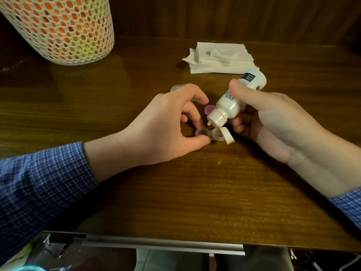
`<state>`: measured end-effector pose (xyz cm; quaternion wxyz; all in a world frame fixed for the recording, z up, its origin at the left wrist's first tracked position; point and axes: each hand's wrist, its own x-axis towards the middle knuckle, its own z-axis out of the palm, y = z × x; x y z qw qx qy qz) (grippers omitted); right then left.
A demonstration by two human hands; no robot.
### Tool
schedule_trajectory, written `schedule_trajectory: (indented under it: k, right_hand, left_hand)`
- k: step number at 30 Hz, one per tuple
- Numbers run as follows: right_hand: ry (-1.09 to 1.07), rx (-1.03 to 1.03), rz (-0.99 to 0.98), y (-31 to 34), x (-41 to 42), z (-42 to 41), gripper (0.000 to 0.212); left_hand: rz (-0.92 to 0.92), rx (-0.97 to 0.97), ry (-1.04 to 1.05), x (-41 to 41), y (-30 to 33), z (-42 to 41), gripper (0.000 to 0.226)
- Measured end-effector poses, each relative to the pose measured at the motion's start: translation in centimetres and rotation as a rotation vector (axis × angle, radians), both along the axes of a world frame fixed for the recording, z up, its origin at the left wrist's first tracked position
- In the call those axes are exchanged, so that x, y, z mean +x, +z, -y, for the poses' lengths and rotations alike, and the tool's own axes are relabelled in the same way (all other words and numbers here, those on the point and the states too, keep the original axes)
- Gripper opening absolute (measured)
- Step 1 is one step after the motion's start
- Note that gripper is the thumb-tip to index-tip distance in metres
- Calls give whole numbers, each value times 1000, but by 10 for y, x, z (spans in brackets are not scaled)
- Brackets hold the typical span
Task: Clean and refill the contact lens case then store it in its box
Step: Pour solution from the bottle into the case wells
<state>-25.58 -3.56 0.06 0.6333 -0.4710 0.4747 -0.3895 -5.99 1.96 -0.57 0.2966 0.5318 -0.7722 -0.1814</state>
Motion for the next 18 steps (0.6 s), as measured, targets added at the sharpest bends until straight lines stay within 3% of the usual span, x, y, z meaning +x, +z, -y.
schedule_trajectory:
  k: [4, 18]
  right_hand:
    - [-39, 50, 41, 4, -7, 5, 39]
    - [-35, -8, -108, 3, -10, 5, 38]
  left_hand:
    - [-7, -2, -15, 0, 0, 0, 64]
    - [4, -26, -15, 1, -1, 1, 61]
